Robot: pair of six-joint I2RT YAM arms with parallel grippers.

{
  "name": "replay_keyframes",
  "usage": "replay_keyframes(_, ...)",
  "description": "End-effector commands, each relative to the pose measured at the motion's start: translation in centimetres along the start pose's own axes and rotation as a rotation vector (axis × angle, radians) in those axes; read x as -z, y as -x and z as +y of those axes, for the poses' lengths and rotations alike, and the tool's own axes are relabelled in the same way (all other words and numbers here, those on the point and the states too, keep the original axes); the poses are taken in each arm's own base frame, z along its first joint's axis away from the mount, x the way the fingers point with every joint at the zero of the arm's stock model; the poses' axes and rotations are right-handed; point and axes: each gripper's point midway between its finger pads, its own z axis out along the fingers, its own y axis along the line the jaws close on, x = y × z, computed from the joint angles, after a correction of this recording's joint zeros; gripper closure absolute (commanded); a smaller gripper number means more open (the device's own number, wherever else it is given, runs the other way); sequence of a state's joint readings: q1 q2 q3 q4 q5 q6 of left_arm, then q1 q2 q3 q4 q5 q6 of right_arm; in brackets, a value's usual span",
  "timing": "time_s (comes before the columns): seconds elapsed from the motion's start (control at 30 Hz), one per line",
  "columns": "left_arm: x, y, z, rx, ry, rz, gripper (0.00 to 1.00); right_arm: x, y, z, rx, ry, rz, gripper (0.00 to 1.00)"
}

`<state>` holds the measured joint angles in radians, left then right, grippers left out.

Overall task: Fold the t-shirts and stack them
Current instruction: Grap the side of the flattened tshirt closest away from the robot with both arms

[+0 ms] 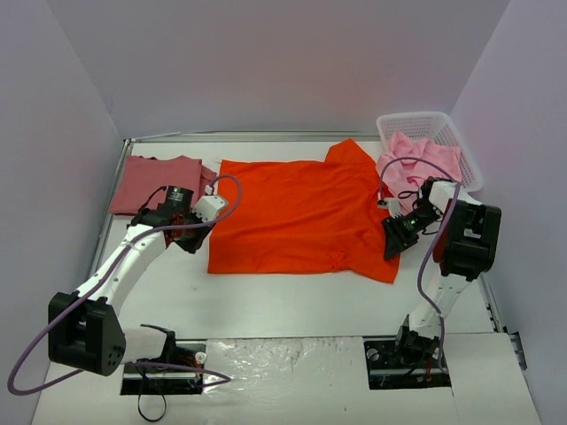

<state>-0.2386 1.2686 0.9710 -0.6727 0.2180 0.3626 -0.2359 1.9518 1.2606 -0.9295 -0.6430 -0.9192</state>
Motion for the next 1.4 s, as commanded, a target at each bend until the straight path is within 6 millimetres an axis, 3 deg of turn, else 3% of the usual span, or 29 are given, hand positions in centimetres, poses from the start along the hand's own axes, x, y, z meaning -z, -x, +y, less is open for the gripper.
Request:
replay_keyframes(0.0, 0.7, 0.5, 0.3, 0.008, 0.016, -0.037, 0.80, 1.5, -0.1, 1.8, 0.009, 0.014, 0.002, 0.66)
replay_keyframes(0.5, 0.8, 0.6, 0.3, 0.012, 0.011, -0.041, 0.80, 1.5, -1.6, 3.4, 0.047, 0.049, 0.056, 0.66)
replay_keyframes(0.83, 0.9, 0.6, 0.3, 0.017, 0.009, -0.043, 0.80, -0.2, -2.5, 3.0, 0.024, 0.103, 0.098, 0.67)
replay_keyframes(1.37, 0.9, 0.5, 0.5, 0.025, 0.011, -0.045, 0.79, -1.0, -2.2, 1.6, -0.001, 0.089, 0.106, 0.67)
